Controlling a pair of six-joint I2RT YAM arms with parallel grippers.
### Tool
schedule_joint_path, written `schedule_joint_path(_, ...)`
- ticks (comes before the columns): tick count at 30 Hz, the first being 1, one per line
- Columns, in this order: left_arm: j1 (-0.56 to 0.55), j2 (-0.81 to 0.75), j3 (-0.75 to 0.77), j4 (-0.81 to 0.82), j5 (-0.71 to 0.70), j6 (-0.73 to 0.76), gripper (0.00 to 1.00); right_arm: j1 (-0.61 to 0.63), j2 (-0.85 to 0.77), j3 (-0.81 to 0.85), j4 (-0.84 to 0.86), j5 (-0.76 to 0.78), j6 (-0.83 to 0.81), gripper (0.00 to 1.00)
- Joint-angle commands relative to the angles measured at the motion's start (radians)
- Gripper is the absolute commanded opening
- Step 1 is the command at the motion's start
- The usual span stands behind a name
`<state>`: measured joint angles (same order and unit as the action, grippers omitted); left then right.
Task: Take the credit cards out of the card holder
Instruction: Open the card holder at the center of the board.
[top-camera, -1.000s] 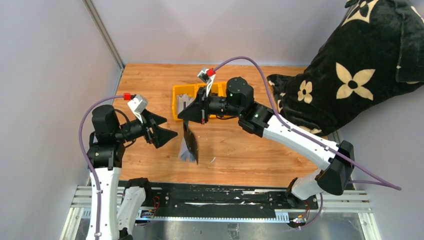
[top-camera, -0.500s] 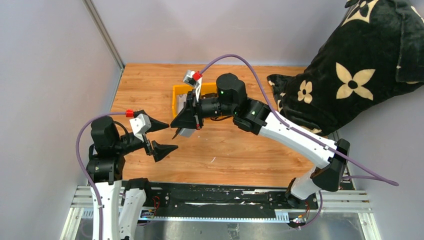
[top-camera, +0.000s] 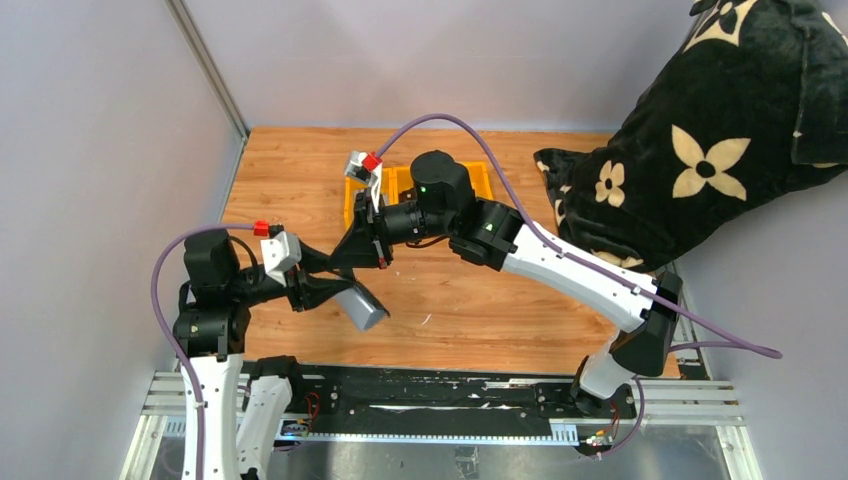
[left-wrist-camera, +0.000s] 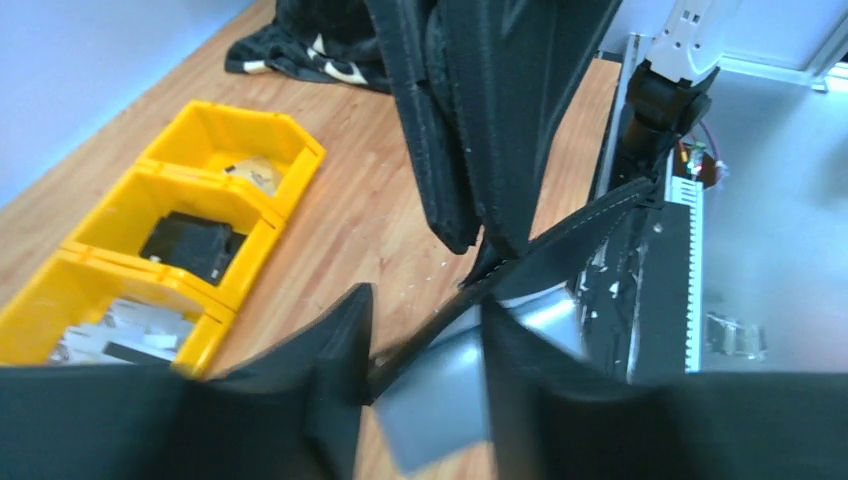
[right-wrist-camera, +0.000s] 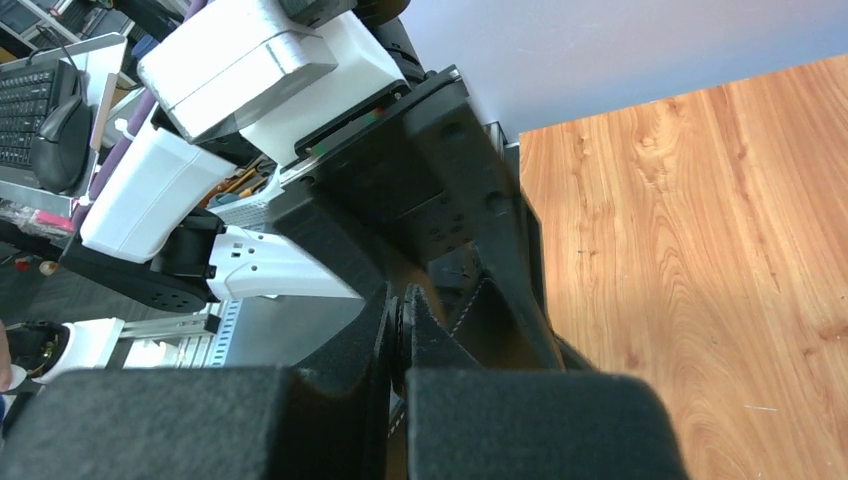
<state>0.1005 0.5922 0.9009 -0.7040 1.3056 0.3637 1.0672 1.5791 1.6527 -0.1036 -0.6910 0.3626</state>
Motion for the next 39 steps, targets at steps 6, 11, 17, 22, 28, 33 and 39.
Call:
schedule_joint_path(6,-0.01,-0.016,-0.021,0.004,0.124,-0.003,0.1,0.014,0.022,0.082,0.079,-0.018,0.036,0.0)
schedule_joint_path(11,-0.01,-0.016,0.0,0.003,0.123,-0.013,0.0,0.004,0.022,0.081,0.062,-0.005,0.027,0.23)
schedule_joint_path(17,-0.01,0.04,0.048,0.003,0.087,-0.088,0.0,-0.163,-0.065,-0.114,0.2,-0.142,0.13,0.78)
schedule_joint_path(22,-0.01,0.135,0.141,0.003,0.036,-0.251,0.0,-0.22,-0.232,-0.369,0.173,-0.115,-0.075,0.81)
schedule_joint_path(28,-0.01,0.253,0.192,0.003,0.089,-0.435,0.0,-0.222,-0.412,-0.673,0.351,-0.102,-0.14,0.83)
schedule_joint_path(33,-0.011,0.247,0.204,0.003,0.098,-0.463,0.0,-0.22,-0.458,-0.78,0.45,-0.053,-0.175,0.84)
schedule_joint_path(39,-0.012,0.222,0.235,0.003,0.123,-0.502,0.0,-0.218,-0.421,-0.756,0.407,0.077,-0.291,0.84)
